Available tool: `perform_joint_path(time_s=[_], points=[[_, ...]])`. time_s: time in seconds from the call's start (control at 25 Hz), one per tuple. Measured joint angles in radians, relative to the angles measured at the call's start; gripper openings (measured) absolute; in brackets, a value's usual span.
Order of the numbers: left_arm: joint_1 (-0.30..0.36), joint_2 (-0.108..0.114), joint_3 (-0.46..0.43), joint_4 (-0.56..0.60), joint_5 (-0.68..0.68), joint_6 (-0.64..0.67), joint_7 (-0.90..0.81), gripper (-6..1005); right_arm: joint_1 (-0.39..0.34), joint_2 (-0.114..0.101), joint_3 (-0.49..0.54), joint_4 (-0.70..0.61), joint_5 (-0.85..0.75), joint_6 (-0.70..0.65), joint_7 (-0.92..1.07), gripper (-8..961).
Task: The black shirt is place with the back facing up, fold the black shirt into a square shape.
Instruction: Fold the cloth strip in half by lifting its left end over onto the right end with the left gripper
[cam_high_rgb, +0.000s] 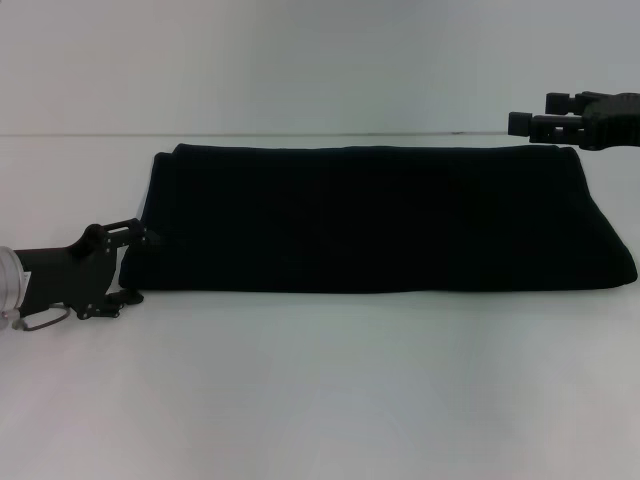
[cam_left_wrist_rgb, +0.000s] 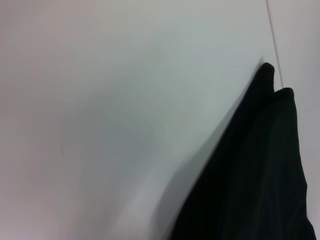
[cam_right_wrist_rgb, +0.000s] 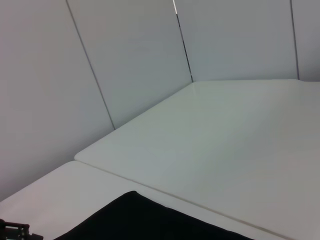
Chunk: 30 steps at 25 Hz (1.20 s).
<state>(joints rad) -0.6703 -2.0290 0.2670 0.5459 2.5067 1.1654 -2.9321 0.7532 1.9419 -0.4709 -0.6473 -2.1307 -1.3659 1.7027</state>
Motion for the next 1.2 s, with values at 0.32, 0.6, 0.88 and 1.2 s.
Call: perform_joint_path(time_s=[0.32, 0.6, 0.88, 1.2], points=[[-0.003, 0.0, 0.0, -0.004, 0.0, -0.016, 0.01, 875, 0.004, 0.001, 0.0, 0.001, 0.0, 0.003, 0.0, 922], [-0.009, 0.0, 0.0, -0.006, -0.006, -0.03, 0.025, 875, 0.006, 0.002, 0.001, 0.002, 0.0, 0.005, 0.001, 921], [-0.011, 0.0, 0.008, -0.007, -0.029, -0.052, 0.048, 874, 0.006, 0.002, 0.002, 0.001, 0.005, 0.007, 0.001, 921], [-0.012, 0.0, 0.008, -0.022, -0.043, -0.062, 0.08, 874, 0.004, 0.002, 0.001, 0.0, 0.008, 0.008, 0.002, 920]])
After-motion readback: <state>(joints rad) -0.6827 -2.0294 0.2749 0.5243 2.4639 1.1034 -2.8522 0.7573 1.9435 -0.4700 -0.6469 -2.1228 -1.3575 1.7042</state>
